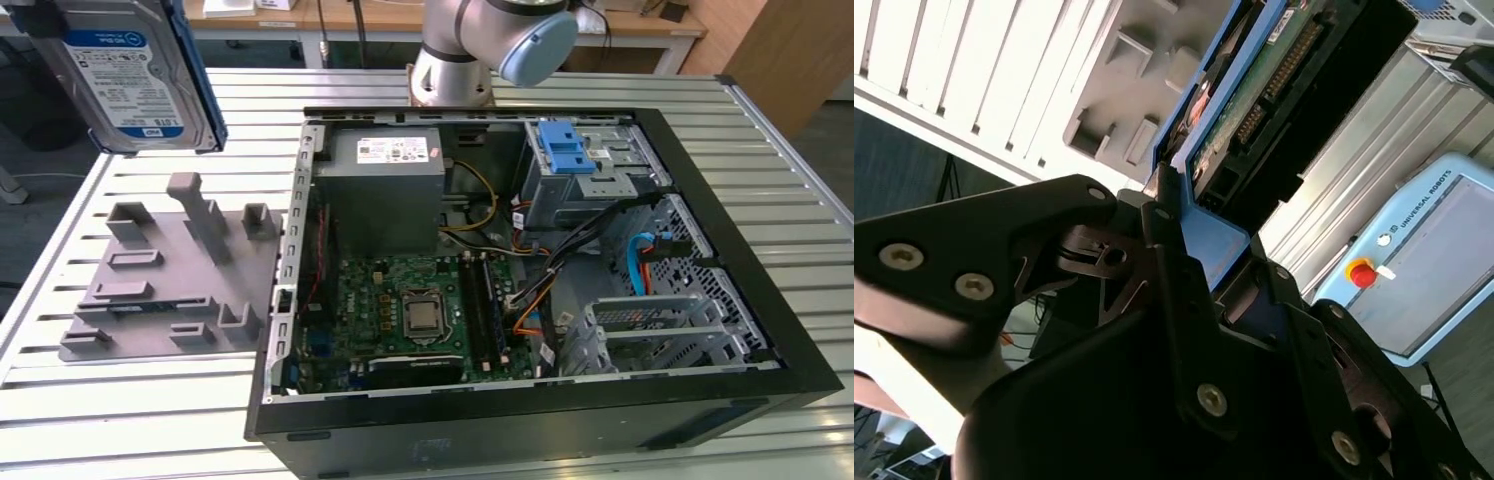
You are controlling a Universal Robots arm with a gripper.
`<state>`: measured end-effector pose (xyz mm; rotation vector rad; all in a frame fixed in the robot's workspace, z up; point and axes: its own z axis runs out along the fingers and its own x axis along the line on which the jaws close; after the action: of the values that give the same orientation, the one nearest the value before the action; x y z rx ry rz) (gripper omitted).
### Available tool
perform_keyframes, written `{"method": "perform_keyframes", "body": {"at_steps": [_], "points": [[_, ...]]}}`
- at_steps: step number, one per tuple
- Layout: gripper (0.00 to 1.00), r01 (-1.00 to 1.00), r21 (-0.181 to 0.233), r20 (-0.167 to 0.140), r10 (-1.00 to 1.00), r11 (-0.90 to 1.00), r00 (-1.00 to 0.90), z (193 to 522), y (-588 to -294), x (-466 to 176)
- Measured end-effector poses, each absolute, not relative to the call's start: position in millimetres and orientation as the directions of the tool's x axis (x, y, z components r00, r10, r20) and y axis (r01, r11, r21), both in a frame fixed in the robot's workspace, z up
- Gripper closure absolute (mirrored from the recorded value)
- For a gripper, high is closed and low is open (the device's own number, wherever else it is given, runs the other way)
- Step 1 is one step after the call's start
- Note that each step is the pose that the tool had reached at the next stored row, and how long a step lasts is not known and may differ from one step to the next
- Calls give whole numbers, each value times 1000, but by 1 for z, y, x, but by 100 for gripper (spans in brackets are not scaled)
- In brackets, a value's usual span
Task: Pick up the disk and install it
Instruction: 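Pick up the disk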
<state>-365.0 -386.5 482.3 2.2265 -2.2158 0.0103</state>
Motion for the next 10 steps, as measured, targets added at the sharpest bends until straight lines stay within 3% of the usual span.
{"method": "perform_keyframes", "body": {"at_steps": [10], "points": [[64, -1000, -4, 4, -1000, -5, 5, 483, -394, -355]]}}
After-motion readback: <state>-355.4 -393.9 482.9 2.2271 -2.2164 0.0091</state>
